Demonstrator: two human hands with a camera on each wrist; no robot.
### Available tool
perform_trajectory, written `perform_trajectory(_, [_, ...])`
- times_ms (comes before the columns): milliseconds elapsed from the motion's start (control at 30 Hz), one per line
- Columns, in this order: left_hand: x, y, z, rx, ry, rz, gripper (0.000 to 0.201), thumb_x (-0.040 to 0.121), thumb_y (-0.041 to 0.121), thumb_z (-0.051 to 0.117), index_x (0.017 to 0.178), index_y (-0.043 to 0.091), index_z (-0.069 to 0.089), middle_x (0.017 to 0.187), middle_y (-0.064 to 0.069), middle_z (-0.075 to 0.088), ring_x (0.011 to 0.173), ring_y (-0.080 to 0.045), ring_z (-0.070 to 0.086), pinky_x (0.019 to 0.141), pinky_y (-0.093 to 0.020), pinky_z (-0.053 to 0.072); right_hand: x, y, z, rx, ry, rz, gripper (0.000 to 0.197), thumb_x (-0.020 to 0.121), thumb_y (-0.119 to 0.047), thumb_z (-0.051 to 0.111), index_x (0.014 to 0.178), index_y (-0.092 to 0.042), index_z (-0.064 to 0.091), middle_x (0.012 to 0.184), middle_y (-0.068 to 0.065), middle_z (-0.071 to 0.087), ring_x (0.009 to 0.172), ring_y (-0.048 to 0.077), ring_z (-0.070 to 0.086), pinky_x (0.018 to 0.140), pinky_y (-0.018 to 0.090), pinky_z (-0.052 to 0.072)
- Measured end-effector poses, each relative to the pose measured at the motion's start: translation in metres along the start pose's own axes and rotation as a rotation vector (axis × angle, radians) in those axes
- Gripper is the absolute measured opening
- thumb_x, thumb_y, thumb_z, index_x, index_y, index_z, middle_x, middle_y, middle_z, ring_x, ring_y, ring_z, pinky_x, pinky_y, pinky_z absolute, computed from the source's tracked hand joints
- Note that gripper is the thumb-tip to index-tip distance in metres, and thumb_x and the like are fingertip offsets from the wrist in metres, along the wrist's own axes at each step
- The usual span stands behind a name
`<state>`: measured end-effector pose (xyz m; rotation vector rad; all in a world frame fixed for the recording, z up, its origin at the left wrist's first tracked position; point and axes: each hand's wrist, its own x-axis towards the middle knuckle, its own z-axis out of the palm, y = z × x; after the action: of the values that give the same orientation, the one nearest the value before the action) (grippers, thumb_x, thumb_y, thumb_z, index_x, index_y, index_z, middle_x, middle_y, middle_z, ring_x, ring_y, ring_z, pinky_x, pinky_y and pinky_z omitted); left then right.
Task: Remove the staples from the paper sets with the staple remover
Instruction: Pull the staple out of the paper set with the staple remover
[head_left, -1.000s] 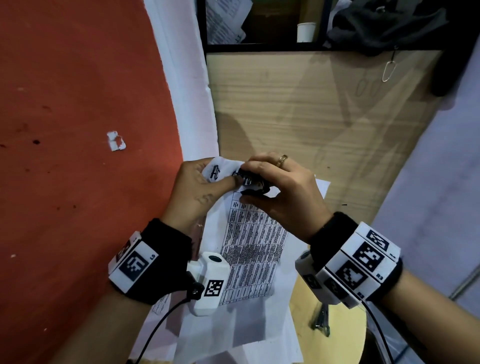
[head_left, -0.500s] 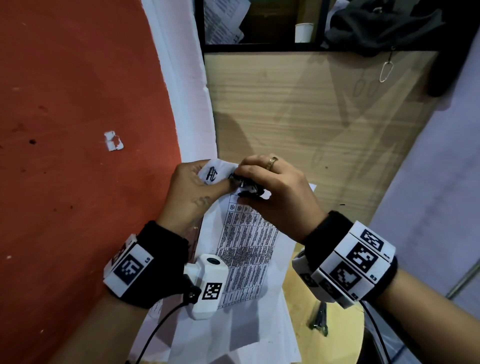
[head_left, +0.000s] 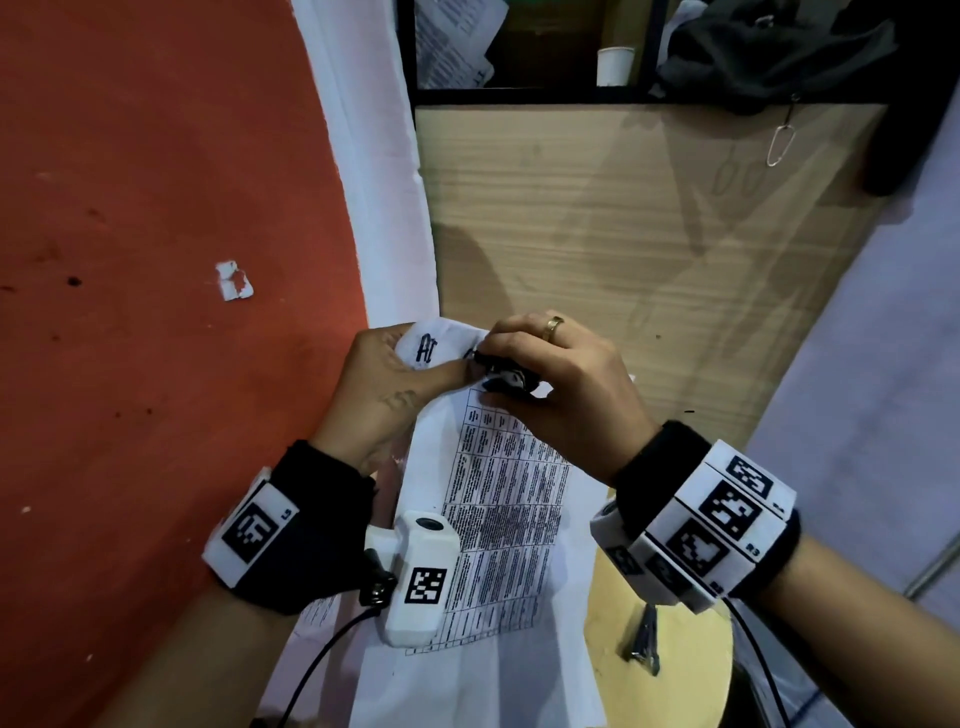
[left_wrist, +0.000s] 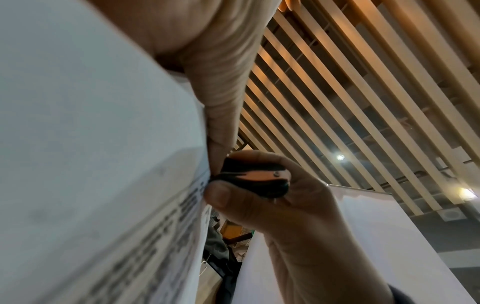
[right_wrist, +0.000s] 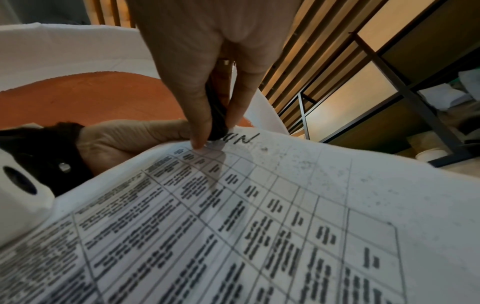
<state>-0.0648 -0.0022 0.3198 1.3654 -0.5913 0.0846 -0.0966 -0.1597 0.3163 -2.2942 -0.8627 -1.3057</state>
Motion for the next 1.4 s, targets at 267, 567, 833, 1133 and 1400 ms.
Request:
perform_trajectory(267, [0.000, 0.003, 0.000, -0.064, -0.054, -0.064, 0.018, 0.066, -0.002, 0.071, 0.077, 0.013, 0.073, 0.074, -0.001, 0.074, 0.067, -0.011, 0.069, 0.064, -0.022, 0.056, -0.001, -0.001, -0.005, 0.112, -0.015, 0.104, 0.029, 0.066, -0.012, 0.078, 0.092, -0.002, 0.069, 0.093, 0.009, 0.066, 0.083, 0.024, 0.063, 0.072, 0.029, 0.051])
perform_trajectory(567, [0.003, 0.000, -0.002, -0.090, -0.103, -0.121, 0.028, 0.066, 0.005, 0.068, 0.094, 0.005, 0.069, 0.086, -0.005, 0.074, 0.082, -0.017, 0.069, 0.079, -0.028, 0.056, 0.004, -0.001, -0.008, 0.184, 0.007, 0.142, 0.028, 0.064, -0.012, 0.080, 0.087, -0.001, 0.068, 0.087, 0.006, 0.067, 0.081, 0.012, 0.058, 0.074, 0.019, 0.047])
perform_trajectory(833, [0.008, -0.014, -0.005, -0.035, 0.059, -0.143, 0.013, 0.079, -0.005, 0.065, 0.086, 0.006, 0.065, 0.087, -0.014, 0.068, 0.076, -0.024, 0.064, 0.071, -0.030, 0.053, 0.001, 0.003, -0.011, 0.259, 0.063, 0.291, 0.028, 0.065, -0.023, 0.081, 0.085, -0.008, 0.069, 0.084, 0.003, 0.068, 0.079, 0.012, 0.061, 0.073, 0.025, 0.050])
perform_trajectory(1133, [0.015, -0.042, -0.045, 0.147, 0.156, -0.066, 0.017, 0.082, -0.005, 0.064, 0.075, 0.010, 0.059, 0.073, -0.002, 0.064, 0.065, -0.013, 0.059, 0.063, -0.024, 0.048, -0.085, 0.050, 0.006, 0.068, -0.181, 0.623, 0.025, 0.065, -0.021, 0.084, 0.077, -0.008, 0.067, 0.074, 0.006, 0.067, 0.071, 0.022, 0.064, 0.068, 0.041, 0.051])
perform_trajectory(1400, [0.030, -0.098, -0.143, 0.332, 0.103, -0.400, 0.021, 0.074, 0.005, 0.069, 0.094, 0.005, 0.062, 0.070, 0.010, 0.072, 0.059, 0.003, 0.065, 0.054, -0.009, 0.049, -0.164, 0.083, 0.043, -0.028, -0.436, 0.891, 0.023, 0.066, -0.024, 0.082, 0.074, -0.014, 0.064, 0.078, 0.008, 0.066, 0.076, 0.026, 0.060, 0.069, 0.038, 0.048])
